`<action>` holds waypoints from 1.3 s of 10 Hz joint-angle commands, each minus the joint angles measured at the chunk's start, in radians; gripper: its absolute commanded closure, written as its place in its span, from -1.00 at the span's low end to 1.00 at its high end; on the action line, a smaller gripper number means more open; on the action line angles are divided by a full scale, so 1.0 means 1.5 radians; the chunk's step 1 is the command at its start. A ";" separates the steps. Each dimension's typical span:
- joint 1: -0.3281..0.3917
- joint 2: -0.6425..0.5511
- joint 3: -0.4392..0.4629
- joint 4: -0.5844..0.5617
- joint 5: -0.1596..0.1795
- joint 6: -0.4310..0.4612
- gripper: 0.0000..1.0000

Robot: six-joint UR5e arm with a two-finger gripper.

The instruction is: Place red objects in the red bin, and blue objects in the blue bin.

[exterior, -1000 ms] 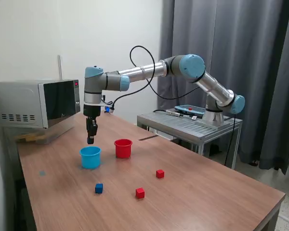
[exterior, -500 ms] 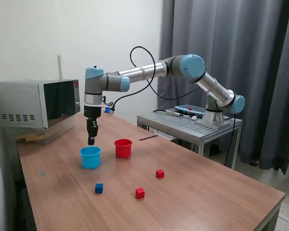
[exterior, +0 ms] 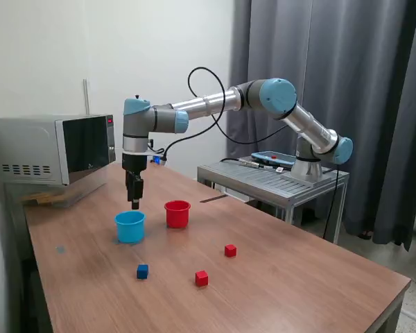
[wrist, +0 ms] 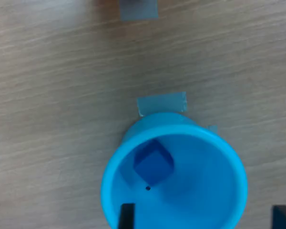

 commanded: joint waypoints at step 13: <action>0.088 -0.003 -0.008 -0.048 0.007 0.007 -1.00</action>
